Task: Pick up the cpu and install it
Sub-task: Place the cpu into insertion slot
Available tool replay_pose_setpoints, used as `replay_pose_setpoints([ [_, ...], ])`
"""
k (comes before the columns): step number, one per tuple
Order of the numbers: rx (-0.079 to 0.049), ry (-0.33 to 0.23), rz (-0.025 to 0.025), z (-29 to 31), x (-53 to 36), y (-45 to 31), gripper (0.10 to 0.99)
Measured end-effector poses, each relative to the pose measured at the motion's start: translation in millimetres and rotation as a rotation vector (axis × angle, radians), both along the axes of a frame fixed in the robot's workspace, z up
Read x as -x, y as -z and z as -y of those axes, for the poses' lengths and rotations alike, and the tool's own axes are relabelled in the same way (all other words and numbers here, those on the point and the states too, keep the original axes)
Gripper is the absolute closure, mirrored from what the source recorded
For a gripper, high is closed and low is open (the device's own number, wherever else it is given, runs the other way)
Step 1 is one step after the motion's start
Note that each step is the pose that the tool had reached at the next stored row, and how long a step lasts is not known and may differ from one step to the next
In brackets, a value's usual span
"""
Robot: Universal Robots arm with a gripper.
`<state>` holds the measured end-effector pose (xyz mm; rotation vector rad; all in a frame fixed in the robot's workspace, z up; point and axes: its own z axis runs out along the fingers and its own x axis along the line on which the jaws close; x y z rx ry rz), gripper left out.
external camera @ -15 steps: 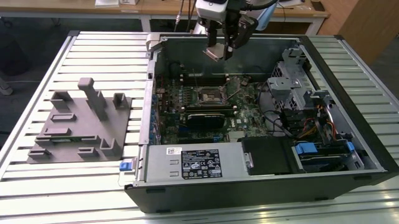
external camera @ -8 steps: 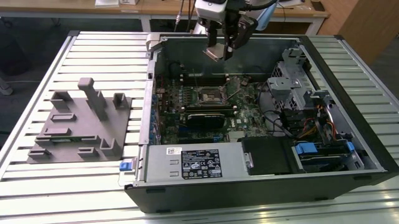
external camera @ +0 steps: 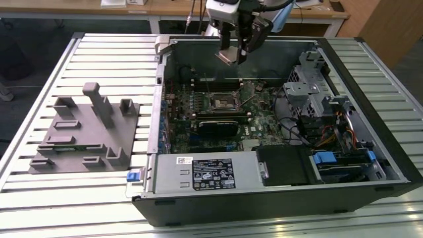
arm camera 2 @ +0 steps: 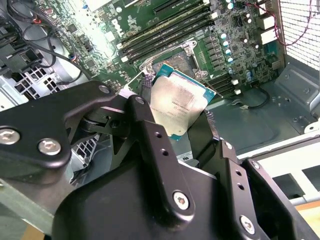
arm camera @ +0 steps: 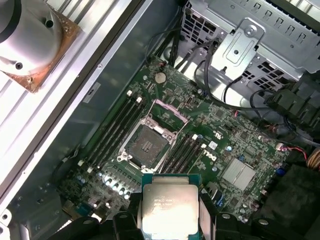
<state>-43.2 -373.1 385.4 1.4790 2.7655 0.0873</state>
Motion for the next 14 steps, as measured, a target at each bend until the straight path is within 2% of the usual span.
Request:
replay_pose_setpoints([
  [10,0.0,0.018,0.0001,0.0,0.0,0.9,0.545],
  [14,0.0,0.024,0.0001,0.0,0.1,3.9,0.545],
])
